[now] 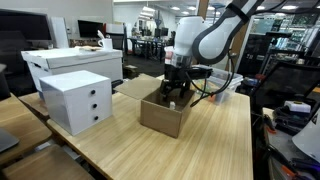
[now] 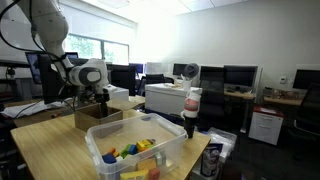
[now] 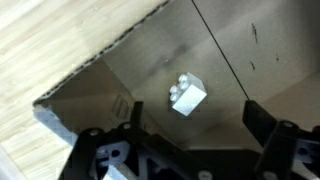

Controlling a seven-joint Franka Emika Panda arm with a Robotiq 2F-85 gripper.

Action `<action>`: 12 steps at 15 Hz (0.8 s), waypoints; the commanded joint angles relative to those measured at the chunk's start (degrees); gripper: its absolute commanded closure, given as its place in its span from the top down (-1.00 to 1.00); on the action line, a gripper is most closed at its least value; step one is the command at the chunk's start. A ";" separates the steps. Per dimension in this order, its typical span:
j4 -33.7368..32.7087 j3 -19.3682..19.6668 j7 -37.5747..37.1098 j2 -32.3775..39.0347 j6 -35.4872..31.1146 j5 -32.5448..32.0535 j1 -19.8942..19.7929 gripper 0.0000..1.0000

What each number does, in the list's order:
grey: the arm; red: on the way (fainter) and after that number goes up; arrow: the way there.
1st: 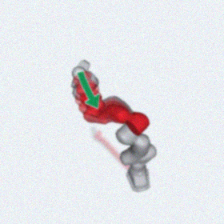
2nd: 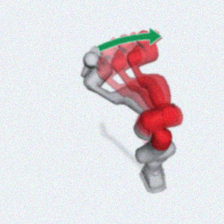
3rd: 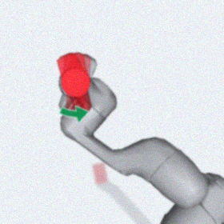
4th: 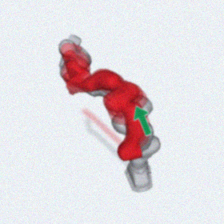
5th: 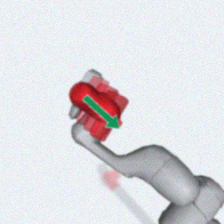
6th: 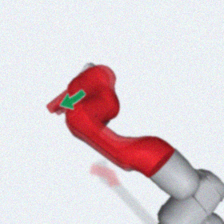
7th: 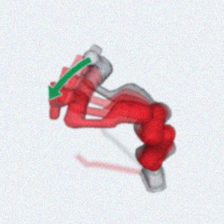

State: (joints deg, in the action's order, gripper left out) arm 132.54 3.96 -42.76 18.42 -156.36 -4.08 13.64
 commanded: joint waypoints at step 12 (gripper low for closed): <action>-2.44 1.90 -1.76 5.55 -1.53 -0.81 1.96 1.00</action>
State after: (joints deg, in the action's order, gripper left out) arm 130.95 4.55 -42.96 22.72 -156.74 -4.13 14.54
